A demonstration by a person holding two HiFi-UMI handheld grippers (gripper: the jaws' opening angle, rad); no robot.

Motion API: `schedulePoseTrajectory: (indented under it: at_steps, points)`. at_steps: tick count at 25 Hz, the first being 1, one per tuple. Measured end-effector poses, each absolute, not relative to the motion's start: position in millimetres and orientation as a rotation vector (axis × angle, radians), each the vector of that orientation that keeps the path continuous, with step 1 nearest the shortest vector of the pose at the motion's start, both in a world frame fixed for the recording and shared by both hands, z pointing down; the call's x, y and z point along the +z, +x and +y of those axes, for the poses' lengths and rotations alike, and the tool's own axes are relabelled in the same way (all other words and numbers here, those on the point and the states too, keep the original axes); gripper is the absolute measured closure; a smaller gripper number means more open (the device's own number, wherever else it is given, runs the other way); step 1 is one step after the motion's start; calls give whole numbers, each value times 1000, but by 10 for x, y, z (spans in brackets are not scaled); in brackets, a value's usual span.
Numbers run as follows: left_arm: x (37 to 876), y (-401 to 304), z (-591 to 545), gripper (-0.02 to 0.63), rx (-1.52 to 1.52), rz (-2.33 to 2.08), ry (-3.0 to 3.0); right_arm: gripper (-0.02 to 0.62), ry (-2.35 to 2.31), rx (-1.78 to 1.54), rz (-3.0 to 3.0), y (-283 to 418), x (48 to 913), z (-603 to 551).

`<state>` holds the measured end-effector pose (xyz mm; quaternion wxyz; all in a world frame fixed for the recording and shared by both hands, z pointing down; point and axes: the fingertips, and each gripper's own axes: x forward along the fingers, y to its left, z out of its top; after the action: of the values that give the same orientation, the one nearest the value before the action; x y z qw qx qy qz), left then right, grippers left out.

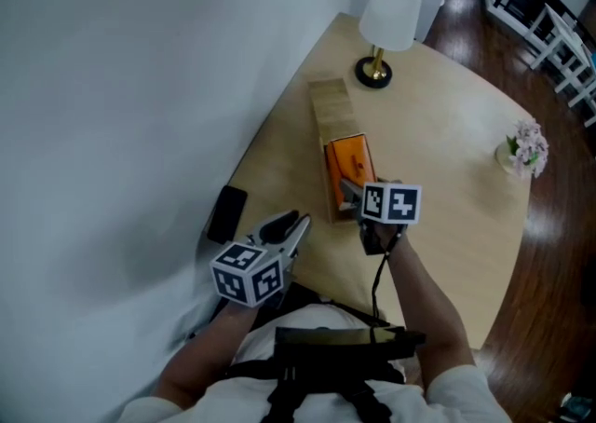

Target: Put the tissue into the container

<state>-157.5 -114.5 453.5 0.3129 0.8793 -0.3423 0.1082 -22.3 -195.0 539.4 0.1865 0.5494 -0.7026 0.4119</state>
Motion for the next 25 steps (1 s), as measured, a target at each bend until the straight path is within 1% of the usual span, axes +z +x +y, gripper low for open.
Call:
schedulePoseTrajectory:
  at_steps: [8, 17, 25]
  points:
    - [4621, -1584, -1162, 491, 277, -879, 2298, 242, 1518, 1210, -1855, -286, 5773, -1973]
    - [4628, -1518, -1152, 491, 276, -858, 2295, 229, 1551, 1132, -1762, -299, 5840, -2017]
    - [4609, -1490, -1146, 491, 275, -854, 2295, 215, 1556, 1153, -1761, -311, 5820, -2027]
